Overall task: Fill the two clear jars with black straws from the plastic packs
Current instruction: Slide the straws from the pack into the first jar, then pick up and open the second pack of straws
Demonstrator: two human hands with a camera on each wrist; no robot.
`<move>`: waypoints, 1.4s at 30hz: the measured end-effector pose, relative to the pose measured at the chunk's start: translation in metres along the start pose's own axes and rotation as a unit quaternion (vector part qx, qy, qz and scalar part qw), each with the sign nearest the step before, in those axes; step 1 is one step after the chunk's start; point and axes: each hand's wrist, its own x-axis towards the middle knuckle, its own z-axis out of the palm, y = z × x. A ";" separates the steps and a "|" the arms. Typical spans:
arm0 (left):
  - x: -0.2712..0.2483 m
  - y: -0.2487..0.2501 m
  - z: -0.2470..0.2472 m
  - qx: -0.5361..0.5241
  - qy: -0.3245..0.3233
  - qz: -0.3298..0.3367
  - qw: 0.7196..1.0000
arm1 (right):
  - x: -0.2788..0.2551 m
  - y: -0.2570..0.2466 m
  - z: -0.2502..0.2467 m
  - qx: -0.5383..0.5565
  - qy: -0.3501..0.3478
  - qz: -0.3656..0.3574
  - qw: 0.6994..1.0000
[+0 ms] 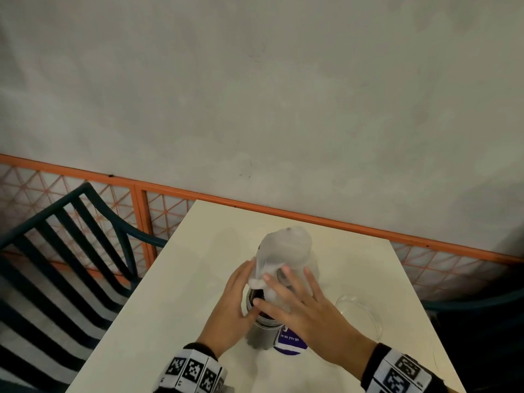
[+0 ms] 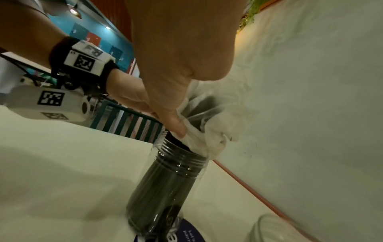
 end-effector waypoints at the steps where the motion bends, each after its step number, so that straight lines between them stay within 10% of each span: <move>1: 0.003 0.006 -0.003 0.013 0.016 0.024 1.000 | -0.003 -0.001 0.002 0.013 0.011 0.034 0.999; 6: 0.009 0.023 -0.015 0.028 0.119 0.045 0.991 | -0.015 -0.004 0.001 0.174 0.128 0.341 0.915; 9: 0.012 0.035 -0.022 0.026 0.138 0.050 0.989 | -0.018 0.004 0.003 0.217 0.151 0.409 0.874; 21: -0.002 0.122 -0.051 0.037 0.202 0.106 0.973 | -0.010 0.032 -0.066 0.469 0.269 0.350 0.765; 26: -0.043 0.135 -0.049 -0.045 0.200 0.033 0.978 | -0.030 0.008 -0.075 0.547 0.150 0.251 0.785; 30: -0.080 0.123 -0.046 0.053 0.232 -0.017 0.971 | -0.043 -0.021 -0.063 0.494 0.141 0.302 0.803; 36: -0.144 0.102 -0.039 0.242 0.282 -0.147 0.917 | -0.066 -0.042 -0.054 0.550 0.196 0.444 0.680; 42: -0.200 0.088 -0.011 0.063 0.127 -0.291 0.946 | -0.088 -0.065 -0.044 0.855 -0.036 0.367 0.365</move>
